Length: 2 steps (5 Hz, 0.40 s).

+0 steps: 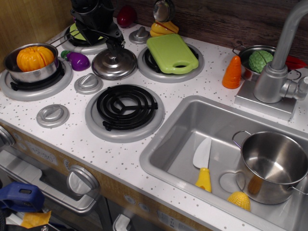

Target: Put lid on stove

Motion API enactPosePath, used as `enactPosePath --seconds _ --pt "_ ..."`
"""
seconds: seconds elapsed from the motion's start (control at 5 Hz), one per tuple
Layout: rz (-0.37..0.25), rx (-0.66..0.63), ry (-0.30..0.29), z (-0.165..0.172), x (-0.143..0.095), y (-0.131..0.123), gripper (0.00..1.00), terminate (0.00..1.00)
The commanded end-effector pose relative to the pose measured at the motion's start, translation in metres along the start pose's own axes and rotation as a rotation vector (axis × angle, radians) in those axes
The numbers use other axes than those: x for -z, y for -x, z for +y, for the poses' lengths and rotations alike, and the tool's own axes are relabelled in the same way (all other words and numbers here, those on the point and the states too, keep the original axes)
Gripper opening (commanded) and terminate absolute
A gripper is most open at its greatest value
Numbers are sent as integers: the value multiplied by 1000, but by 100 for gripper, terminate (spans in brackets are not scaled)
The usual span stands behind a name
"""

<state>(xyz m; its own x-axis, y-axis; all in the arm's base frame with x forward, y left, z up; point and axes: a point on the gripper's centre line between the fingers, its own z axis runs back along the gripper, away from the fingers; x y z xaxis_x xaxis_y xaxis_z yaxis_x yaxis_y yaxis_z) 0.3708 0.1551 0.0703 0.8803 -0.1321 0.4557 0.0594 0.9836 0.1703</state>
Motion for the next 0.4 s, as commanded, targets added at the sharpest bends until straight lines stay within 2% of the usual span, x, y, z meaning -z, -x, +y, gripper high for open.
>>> enactPosePath --seconds 0.0,0.2 --pt "0 0 0 0 0 0 100 0" --pt "-29 14 15 2 5 -6 100 0"
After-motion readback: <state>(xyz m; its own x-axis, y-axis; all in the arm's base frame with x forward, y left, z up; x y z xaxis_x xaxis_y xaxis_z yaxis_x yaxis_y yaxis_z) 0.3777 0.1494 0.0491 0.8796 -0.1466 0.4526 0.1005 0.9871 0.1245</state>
